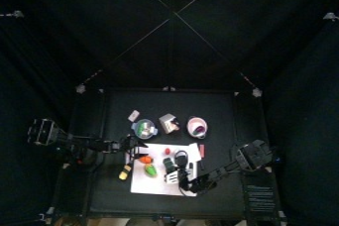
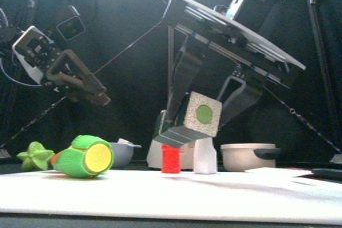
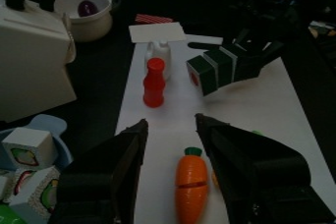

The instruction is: Reorient green sushi roll

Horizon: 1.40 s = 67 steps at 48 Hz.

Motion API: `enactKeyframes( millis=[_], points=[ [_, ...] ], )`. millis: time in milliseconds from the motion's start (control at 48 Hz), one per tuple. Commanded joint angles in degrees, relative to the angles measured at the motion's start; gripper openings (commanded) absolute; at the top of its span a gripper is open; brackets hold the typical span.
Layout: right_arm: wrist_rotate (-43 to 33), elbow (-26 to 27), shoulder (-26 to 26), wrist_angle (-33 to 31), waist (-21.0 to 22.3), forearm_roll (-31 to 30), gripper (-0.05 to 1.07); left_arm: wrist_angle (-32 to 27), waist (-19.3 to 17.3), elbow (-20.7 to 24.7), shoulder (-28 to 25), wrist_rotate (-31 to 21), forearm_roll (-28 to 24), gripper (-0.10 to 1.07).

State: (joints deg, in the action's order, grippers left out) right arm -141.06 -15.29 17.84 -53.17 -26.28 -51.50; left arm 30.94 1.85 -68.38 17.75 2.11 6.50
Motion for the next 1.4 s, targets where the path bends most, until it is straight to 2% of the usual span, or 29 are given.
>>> enactKeyframes(
  millis=[0, 229, 396, 521, 812, 1042, 1375],
  points=[
    [-3.34, 2.64, -0.62, -3.52, -1.23, -0.62, 0.60, 0.53, 0.00, 1.14, 0.26, 0.00, -0.09, 0.83],
    [-6.33, 10.37, 3.16, -12.39, -3.87, 1.85, 0.60, 0.53, 0.09, 1.05, 0.26, -0.26, 0.00, 0.82],
    [-6.50, 16.52, 7.38, -16.08, -4.48, 7.12, 0.60, 0.62, 0.09, 1.58, 0.26, -0.26, 0.09, 0.82],
    [-6.42, 19.69, 9.84, -16.61, -4.39, 7.82, 0.60, 0.62, 0.09, 1.76, 0.26, -0.26, 0.00, 0.82],
    [-6.94, 19.86, 11.07, -17.14, -3.60, 8.53, 0.60, 0.62, 0.18, 1.49, 0.09, -0.35, 0.26, 0.82],
    [-6.94, 20.21, 11.43, -17.14, -1.67, 11.87, 0.60, 0.70, 0.70, 1.76, -0.09, -0.26, 2.64, 0.82],
    [-7.03, 20.48, 12.39, -16.44, -0.53, 11.51, 0.62, 0.88, 1.32, 1.67, -0.18, -0.26, 3.25, 0.82]
  ],
)
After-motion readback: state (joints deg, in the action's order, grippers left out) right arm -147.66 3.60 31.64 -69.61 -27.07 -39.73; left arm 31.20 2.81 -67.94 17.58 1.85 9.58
